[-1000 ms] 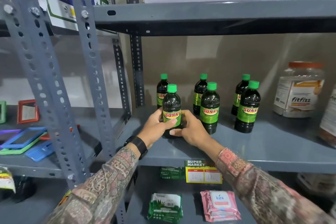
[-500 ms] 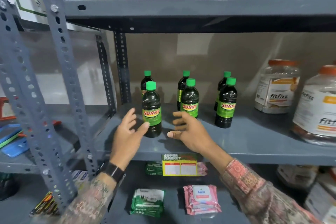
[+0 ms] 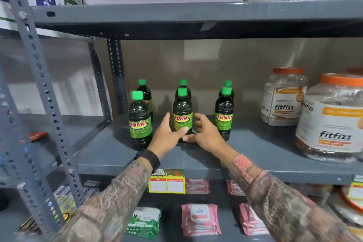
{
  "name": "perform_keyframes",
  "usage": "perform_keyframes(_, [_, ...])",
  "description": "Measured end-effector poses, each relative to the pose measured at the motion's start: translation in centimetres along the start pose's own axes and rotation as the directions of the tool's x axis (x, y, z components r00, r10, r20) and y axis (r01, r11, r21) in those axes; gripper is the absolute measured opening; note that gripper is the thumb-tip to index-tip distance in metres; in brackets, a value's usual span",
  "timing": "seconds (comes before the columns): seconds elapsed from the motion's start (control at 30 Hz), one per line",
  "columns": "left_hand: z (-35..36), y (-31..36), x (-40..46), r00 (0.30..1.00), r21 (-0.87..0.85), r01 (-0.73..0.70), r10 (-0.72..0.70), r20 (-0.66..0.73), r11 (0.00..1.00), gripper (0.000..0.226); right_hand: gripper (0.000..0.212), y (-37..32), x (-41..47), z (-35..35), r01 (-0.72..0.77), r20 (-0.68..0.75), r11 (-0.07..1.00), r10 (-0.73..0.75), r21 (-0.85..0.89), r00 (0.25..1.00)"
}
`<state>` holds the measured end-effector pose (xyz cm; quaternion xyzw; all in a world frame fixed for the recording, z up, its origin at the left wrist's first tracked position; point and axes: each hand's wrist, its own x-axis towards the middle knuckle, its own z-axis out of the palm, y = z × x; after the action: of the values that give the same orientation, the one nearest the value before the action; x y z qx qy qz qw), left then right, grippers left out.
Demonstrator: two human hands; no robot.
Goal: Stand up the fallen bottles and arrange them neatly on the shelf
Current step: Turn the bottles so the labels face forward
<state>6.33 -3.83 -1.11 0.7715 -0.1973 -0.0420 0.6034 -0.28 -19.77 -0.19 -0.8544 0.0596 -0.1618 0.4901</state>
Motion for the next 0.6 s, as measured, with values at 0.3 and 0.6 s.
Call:
perform_keyframes(0.3, [0.1,1.2,-0.8,0.987,-0.113,-0.147,0.154,0.051,0.983,0.039,0.072,0.3,1.0,0.9,0.024,-0.045,0.999,-0.023,0.024,0.999])
perform_keyframes(0.6, [-0.2,0.6,-3.9,0.98,-0.124,-0.182,0.191,0.059,0.975,0.051,0.07,1.4,-1.9,0.9,0.05,-0.06,0.999,-0.05,0.004,0.997])
